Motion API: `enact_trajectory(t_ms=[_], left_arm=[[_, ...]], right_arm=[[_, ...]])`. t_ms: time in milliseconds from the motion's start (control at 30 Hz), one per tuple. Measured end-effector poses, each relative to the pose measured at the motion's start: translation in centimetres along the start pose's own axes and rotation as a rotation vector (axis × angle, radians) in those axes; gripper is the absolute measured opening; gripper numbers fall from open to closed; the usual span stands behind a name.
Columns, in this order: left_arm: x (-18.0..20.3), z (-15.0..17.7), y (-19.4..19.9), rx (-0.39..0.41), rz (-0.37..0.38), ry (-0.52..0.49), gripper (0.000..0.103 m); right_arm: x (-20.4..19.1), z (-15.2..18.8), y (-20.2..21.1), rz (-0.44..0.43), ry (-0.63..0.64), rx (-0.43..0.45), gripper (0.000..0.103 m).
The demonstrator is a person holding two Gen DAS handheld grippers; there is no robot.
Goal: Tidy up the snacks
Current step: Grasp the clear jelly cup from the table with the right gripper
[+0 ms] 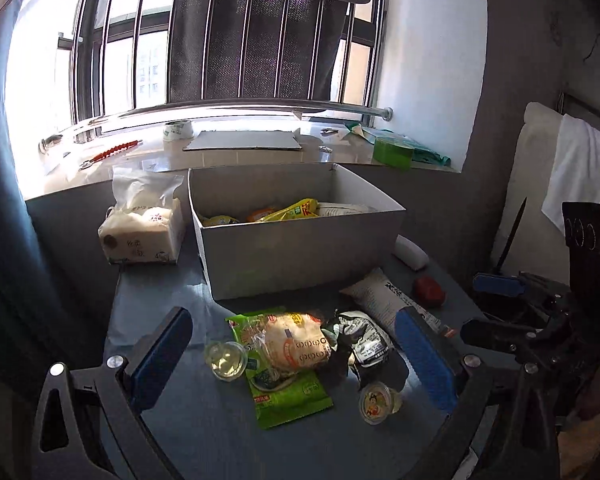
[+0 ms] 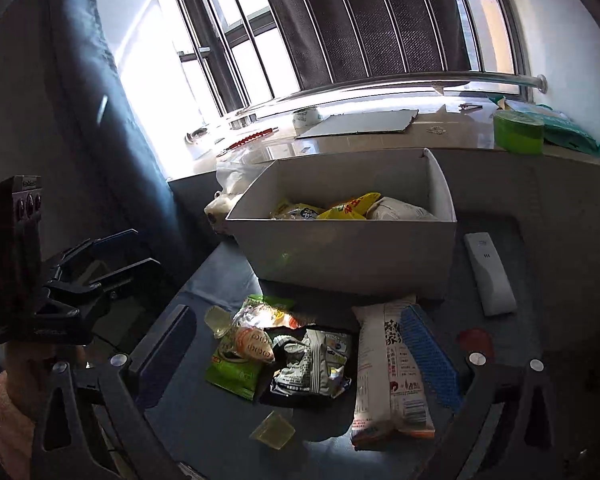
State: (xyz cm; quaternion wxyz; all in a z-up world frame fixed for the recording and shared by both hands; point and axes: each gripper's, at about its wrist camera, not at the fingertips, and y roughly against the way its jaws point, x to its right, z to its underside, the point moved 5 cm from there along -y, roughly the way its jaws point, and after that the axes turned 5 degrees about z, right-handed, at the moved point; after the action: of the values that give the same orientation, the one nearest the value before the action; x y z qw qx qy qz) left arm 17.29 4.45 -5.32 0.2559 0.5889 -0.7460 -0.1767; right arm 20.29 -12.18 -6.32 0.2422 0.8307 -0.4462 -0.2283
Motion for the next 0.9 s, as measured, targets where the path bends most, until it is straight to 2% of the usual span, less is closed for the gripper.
enact_trajectory(t_ms=[133, 300, 700, 833, 900], left_arm=[[0.7, 5.3, 1.9, 0.001, -0.003, 0.056, 0.103], [1.4, 9.3, 3.0, -0.034, 0.032, 0.088, 0.103], [0.5, 10.6, 4.2, -0.040, 0.002, 0.110, 0.103], [-0.5, 11.1, 4.0, -0.052, -0.012, 0.134, 0.103], [-0.9, 11.4, 3.9, -0.055, -0.015, 0.143, 0.103]], right_arm=[[-1.1, 6.4, 0.2, 0.062, 0.041, -0.029, 0.103], [-2.8, 11.0, -1.1, 0.086, 0.111, -0.117, 0.103], [-5.0, 9.7, -7.2, 0.101, 0.273, -0.185, 0.103], [-4.5, 10.0, -9.2, 0.092, 0.243, -0.251, 0.103], [-4.4, 10.3, -9.4, 0.064, 0.223, -0.267, 0.096]])
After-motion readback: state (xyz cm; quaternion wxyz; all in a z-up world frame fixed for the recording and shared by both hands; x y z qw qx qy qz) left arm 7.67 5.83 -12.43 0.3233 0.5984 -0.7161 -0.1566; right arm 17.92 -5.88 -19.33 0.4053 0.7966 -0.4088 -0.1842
